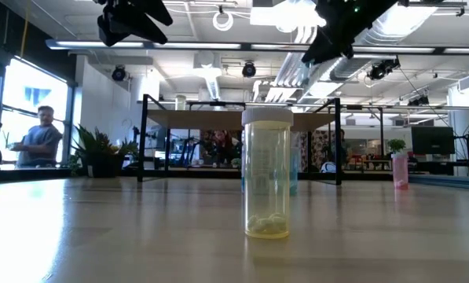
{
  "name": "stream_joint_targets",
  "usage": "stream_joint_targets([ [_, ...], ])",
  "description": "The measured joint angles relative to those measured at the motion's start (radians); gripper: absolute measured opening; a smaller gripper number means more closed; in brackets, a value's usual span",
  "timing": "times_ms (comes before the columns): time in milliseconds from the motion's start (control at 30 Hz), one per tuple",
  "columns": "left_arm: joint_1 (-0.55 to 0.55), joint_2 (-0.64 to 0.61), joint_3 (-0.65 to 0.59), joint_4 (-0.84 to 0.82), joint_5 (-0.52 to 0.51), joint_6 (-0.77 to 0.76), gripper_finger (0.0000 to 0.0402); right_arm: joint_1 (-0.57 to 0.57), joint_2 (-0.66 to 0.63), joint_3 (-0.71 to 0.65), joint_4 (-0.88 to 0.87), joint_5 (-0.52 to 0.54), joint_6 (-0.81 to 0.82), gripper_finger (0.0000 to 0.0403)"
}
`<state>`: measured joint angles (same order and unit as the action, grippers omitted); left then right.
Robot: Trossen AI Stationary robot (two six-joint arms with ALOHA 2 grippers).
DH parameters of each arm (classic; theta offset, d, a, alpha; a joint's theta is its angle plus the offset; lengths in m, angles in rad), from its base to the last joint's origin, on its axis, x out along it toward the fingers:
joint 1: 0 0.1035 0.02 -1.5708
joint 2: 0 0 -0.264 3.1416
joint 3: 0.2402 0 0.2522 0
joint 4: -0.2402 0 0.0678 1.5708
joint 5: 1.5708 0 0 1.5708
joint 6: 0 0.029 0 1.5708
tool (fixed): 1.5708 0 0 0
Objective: Pick and place medicine bottles onto shelf by color
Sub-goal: Put the green medicine bottle on the shelf
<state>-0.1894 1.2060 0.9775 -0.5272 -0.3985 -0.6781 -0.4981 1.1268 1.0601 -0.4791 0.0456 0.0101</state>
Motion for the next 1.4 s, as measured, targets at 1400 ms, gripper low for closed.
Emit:
stream_joint_targets([
  [1400, 0.000, 0.000, 0.000, -0.007, 0.160, 0.000, 0.0157, -0.006, 0.183, 0.038, -0.108, 0.012, 0.061, 0.0157],
])
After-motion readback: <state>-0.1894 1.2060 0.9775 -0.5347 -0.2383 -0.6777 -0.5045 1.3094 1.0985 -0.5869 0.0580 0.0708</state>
